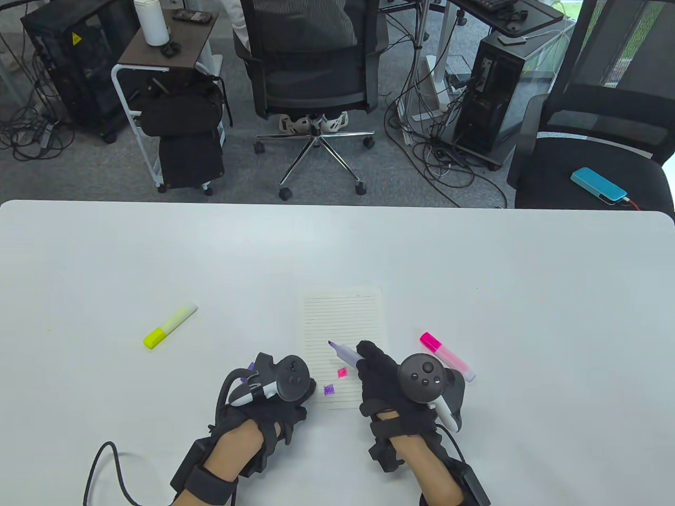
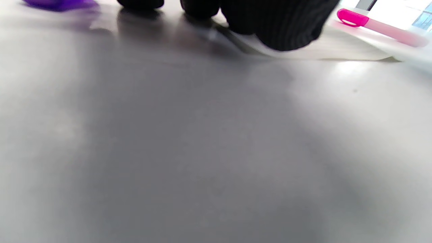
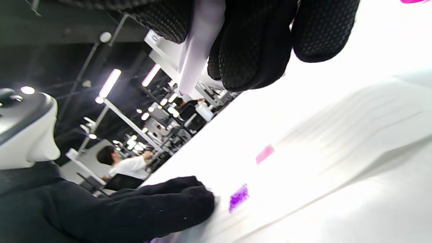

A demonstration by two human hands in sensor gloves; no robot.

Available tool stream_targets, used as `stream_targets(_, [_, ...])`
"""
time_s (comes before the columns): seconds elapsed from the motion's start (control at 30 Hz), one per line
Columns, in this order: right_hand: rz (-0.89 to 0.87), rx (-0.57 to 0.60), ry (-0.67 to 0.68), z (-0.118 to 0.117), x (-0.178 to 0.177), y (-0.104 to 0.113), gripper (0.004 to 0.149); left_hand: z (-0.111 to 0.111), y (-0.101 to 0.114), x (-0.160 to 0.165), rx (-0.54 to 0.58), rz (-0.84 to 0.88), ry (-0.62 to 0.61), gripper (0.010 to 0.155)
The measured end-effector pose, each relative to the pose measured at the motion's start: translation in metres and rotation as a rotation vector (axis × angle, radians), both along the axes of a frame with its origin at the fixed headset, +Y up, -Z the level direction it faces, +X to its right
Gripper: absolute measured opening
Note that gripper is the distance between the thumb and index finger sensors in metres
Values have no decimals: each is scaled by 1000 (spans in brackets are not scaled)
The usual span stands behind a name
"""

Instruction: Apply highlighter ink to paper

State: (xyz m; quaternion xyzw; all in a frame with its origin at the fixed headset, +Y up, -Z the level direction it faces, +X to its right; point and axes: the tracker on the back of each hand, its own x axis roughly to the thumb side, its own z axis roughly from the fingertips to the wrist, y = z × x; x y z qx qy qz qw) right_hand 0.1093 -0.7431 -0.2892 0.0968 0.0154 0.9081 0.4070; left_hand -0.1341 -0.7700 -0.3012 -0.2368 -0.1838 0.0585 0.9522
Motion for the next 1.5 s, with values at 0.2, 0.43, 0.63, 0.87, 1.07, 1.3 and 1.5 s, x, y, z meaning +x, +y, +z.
stream_targets(0.2, [-43, 49, 19, 1, 2, 4, 46, -3, 17, -10, 111, 132, 2, 61])
stream_targets(0.43, [-64, 44, 24, 1, 4, 4, 46, -5, 49, -43, 293, 170, 150, 56])
stream_targets(0.63, [-68, 35, 33, 1, 4, 5, 46, -7, 63, -85, 341, 92, 416, 54])
stream_targets(0.87, [-57, 22, 48, 1, 2, 4, 46, -14, 38, -91, 163, -43, 524, 64])
stream_targets(1.07, [-58, 18, 61, 1, 1, 4, 45, -16, 11, -69, 91, -176, 483, 83])
stream_targets(1.3, [-55, 15, 66, 0, 0, 4, 46, -17, 0, -55, 86, -225, 449, 64])
stream_targets(1.5, [-47, 7, 77, 0, -1, 4, 45, -18, 1, -50, 127, -258, 371, 61])
